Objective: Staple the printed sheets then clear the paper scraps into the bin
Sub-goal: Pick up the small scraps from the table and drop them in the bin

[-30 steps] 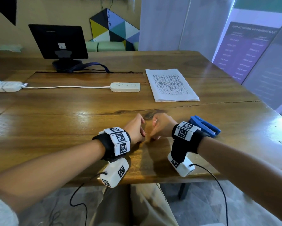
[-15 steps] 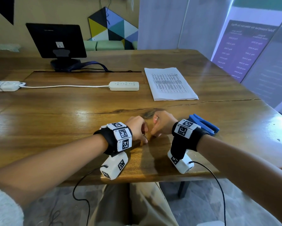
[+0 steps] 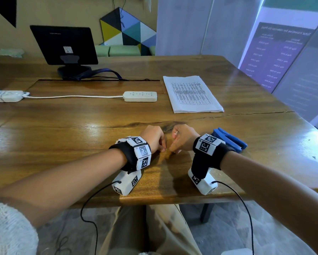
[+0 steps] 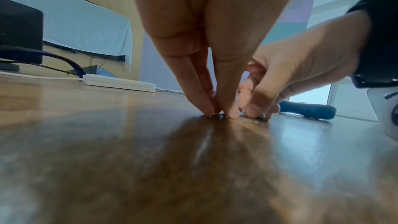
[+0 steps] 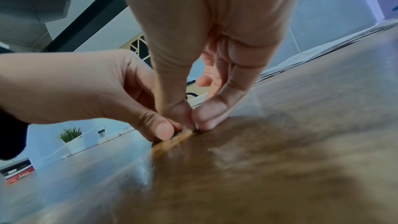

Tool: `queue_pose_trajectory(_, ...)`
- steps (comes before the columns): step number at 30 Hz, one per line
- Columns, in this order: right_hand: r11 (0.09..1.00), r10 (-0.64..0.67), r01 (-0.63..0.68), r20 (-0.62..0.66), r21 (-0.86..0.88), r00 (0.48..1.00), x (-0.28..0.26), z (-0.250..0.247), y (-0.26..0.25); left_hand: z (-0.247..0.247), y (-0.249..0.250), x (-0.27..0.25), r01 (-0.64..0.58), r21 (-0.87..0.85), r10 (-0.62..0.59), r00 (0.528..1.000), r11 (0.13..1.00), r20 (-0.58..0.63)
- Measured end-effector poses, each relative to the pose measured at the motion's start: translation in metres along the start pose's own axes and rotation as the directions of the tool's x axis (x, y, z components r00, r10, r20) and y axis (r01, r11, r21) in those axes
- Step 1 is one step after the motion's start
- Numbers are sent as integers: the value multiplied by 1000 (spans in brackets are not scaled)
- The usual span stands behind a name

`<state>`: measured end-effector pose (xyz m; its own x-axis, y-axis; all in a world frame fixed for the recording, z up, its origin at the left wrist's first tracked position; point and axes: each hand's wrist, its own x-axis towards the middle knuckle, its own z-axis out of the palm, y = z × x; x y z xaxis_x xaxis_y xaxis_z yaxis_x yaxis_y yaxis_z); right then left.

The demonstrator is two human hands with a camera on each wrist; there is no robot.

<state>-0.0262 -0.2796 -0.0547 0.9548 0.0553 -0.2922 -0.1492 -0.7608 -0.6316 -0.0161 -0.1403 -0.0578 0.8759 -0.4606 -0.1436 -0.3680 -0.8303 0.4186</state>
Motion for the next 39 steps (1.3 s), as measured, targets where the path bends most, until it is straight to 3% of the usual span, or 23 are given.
queue_pose_trajectory(6, 999, 13, -13, 2, 37, 1000, -3, 0, -2, -2, 3, 2, -26, 54, 25, 1000, 998, 12)
queue_pose_trajectory(12, 999, 27, -27, 7, 28, 1000, -2, 1, -2, -18, -3, 6, -68, 68, 56, 986, 995, 157)
queue_pose_trajectory(16, 999, 26, -26, 16, 41, 1000, 0, 0, -1, -22, -5, 4, -148, 175, 102, 964, 973, 244)
queue_pose_trajectory(31, 1000, -11, 11, 17, -12, 1000, 3, 0, 4, -13, -10, 11, -192, 98, 181, 978, 977, 104)
queue_pose_trajectory(39, 1000, -11, 11, 20, 4, 1000, 0, -2, 2, -8, -3, 14, -225, 255, 194, 971, 941, 141)
